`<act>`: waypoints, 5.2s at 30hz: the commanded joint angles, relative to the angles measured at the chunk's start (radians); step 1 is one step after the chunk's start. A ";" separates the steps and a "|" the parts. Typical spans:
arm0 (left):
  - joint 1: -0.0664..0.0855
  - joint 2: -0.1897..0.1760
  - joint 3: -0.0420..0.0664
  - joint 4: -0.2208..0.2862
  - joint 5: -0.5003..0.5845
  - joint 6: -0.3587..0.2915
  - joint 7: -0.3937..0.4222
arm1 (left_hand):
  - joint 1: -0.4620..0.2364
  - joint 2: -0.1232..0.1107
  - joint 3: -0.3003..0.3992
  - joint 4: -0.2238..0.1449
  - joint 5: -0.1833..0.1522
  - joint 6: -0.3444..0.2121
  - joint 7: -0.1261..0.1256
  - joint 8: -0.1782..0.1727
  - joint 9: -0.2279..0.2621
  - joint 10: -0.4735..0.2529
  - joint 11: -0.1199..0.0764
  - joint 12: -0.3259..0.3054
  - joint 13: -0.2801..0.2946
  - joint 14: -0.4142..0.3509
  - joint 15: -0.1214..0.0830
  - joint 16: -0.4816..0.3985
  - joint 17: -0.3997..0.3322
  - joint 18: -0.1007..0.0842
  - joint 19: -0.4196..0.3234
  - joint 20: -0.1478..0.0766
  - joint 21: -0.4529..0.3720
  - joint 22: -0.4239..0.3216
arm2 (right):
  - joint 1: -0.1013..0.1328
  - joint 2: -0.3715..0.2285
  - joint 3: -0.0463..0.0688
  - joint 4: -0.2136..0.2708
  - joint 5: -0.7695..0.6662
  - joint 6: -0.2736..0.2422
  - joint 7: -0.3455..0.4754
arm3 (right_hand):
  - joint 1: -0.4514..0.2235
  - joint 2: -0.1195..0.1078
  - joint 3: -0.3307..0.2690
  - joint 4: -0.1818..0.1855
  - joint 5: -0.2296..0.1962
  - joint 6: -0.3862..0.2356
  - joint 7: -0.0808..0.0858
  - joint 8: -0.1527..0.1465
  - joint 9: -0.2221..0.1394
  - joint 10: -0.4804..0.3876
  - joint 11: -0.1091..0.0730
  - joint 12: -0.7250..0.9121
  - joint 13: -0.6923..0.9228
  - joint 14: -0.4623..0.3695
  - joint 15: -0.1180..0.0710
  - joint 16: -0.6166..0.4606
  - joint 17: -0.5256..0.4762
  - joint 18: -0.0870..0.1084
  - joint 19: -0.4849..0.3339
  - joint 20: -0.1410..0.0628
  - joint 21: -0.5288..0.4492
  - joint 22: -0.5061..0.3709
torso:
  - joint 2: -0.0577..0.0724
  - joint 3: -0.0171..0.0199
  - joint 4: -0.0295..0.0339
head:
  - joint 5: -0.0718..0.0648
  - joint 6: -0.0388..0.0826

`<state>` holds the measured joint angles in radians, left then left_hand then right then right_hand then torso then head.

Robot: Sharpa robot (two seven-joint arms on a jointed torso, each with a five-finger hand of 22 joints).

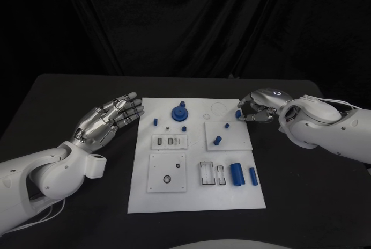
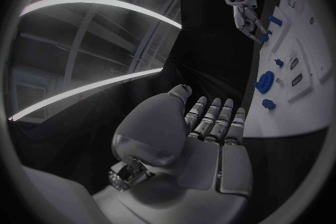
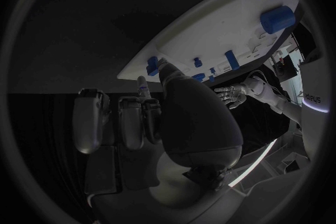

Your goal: Assemble the parts on the task board

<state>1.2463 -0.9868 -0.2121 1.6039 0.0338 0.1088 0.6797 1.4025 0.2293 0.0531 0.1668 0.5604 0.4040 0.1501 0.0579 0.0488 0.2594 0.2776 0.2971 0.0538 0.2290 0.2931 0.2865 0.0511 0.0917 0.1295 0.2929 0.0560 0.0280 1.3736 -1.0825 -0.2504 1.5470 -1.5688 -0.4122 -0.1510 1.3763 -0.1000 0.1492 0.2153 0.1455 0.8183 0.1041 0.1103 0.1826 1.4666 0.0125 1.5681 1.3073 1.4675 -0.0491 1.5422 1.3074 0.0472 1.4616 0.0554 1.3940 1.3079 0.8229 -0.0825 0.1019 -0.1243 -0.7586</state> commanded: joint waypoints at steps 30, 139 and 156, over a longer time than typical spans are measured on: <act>-0.006 0.006 0.001 -0.010 0.002 0.033 0.072 | -0.011 0.001 0.012 0.001 0.004 0.004 0.024 0.003 0.001 -0.006 0.001 0.006 0.000 0.003 0.000 0.007 0.001 -0.021 -0.003 0.001 -0.008 -0.001 | -0.019 0.039 0.001 -0.039 -0.003 -0.014 0.009 | 0.060 0.015 -0.003 -0.005 0.137 0.136 -0.015 0.149 0.102 0.104 -0.012 0.003 0.264 0.083 -0.012 -0.036 0.204 0.011 -0.014 -0.005 -0.041 0.132 | 0.000 -0.0014 0.0018 | 0.001 -0.013; -0.017 0.021 0.001 -0.023 0.002 0.054 0.041 | -0.021 0.004 0.031 0.001 0.005 -0.002 0.024 0.001 0.000 -0.012 0.004 0.008 0.000 0.000 0.000 0.012 0.001 -0.021 -0.008 0.001 -0.012 -0.002 | -0.075 0.325 0.009 0.155 -0.161 0.047 -0.191 | 0.001 -0.027 0.059 -0.062 0.169 -0.014 0.011 0.173 0.174 0.104 0.010 0.003 0.264 0.088 0.003 -0.032 0.209 0.015 -0.004 0.008 -0.068 0.142 | 0.000 -0.0018 0.0030 | 0.020 -0.047; -0.020 0.020 0.001 -0.025 0.002 0.055 0.036 | -0.021 0.004 0.031 0.001 0.005 -0.002 0.024 0.001 0.000 -0.012 0.004 0.008 0.000 0.000 0.000 0.012 0.001 -0.021 -0.008 0.001 -0.012 -0.002 | -0.077 0.329 0.009 0.147 -0.161 0.057 -0.191 | 0.001 -0.028 0.047 -0.061 0.125 -0.052 0.014 0.120 0.137 0.102 0.008 0.001 0.261 0.084 0.002 -0.045 0.197 0.020 -0.014 0.006 -0.093 0.133 | 0.000 -0.0018 0.0025 | 0.021 -0.052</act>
<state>1.2285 -0.9678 -0.2120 1.5780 0.0348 0.1483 0.6798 1.3904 0.2336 0.0793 0.1682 0.5604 0.4039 0.1502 0.0579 0.0485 0.2557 0.2809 0.3018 0.0538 0.2290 0.2930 0.2939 0.0510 0.0762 0.1294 0.2929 0.0483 0.0273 1.3036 -0.7537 -0.2378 1.6984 -1.7241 -0.3854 -0.3189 1.3825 -0.1301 0.2031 0.1561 0.2741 0.7717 0.1184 0.2350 0.3216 1.4664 0.0198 1.5680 1.3073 1.4637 -0.0524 1.5032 1.3074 0.0471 1.4545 0.0628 1.3051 1.3077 0.8224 -0.0844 0.1045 -0.1034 -0.8098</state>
